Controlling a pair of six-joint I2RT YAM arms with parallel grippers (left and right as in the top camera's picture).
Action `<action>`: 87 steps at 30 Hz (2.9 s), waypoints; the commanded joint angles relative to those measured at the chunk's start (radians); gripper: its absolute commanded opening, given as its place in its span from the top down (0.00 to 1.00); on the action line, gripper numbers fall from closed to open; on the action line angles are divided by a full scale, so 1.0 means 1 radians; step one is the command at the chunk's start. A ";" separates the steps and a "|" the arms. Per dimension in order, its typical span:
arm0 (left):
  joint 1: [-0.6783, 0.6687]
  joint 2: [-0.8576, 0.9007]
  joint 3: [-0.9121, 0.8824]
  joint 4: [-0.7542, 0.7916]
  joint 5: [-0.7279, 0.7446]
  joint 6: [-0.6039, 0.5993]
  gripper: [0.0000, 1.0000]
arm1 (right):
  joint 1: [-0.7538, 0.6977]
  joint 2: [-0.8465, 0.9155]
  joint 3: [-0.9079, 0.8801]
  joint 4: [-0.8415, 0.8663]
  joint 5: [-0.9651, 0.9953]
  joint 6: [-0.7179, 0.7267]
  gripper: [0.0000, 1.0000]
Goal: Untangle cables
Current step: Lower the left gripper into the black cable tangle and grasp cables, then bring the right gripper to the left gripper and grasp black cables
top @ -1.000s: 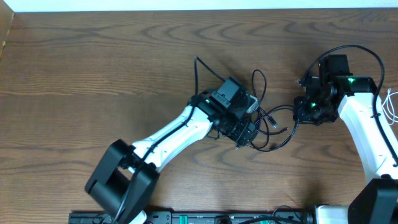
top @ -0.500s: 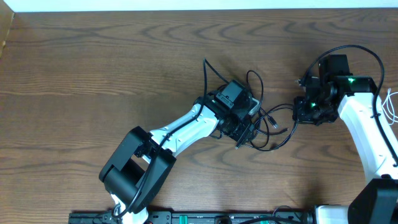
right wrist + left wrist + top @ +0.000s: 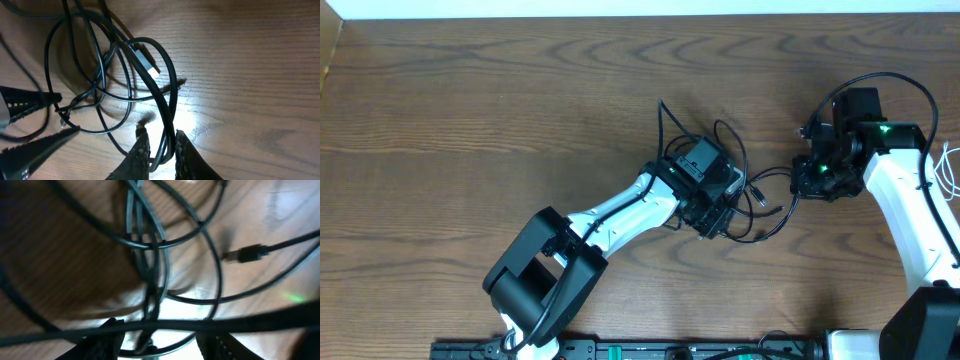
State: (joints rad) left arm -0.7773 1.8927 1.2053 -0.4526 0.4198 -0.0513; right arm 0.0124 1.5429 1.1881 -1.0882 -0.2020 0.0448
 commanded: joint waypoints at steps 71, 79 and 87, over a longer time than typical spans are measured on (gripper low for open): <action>0.018 0.047 0.053 -0.060 0.058 0.018 0.46 | 0.007 0.002 -0.007 0.000 0.016 0.011 0.83; 0.020 0.033 0.054 -0.066 0.059 0.018 0.90 | 0.007 0.002 -0.007 0.000 0.016 0.011 0.82; 0.034 -0.139 0.066 -0.066 0.059 0.023 0.93 | 0.009 0.002 -0.007 0.061 -0.214 -0.001 0.68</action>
State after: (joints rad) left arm -0.7532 1.8618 1.2518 -0.5175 0.4686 -0.0406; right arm 0.0128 1.5429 1.1881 -1.0451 -0.2703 0.0486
